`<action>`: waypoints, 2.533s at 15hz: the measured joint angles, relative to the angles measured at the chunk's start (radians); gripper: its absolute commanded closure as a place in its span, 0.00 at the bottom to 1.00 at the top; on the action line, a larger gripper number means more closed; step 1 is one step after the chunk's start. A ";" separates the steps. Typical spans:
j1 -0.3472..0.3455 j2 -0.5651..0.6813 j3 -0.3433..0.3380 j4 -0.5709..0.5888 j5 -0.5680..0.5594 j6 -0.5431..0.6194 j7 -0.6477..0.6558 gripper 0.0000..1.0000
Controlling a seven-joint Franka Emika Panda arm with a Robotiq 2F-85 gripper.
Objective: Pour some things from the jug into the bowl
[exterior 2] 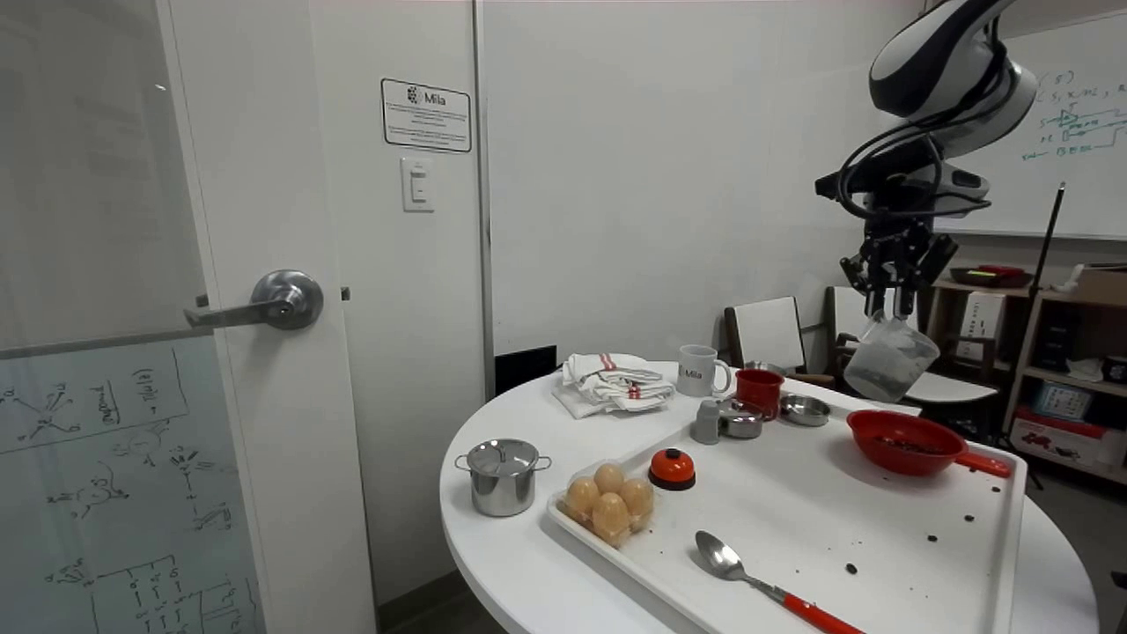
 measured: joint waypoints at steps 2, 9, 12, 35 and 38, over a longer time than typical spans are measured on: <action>-0.036 0.017 -0.021 0.035 0.045 -0.068 -0.010 0.93; -0.135 0.098 -0.091 0.062 0.133 -0.183 -0.093 0.93; -0.152 0.146 -0.094 0.062 0.169 -0.189 -0.193 0.93; -0.260 0.306 -0.149 0.132 0.279 -0.294 -0.825 0.93; -0.256 0.311 -0.150 0.132 0.278 -0.300 -0.825 0.93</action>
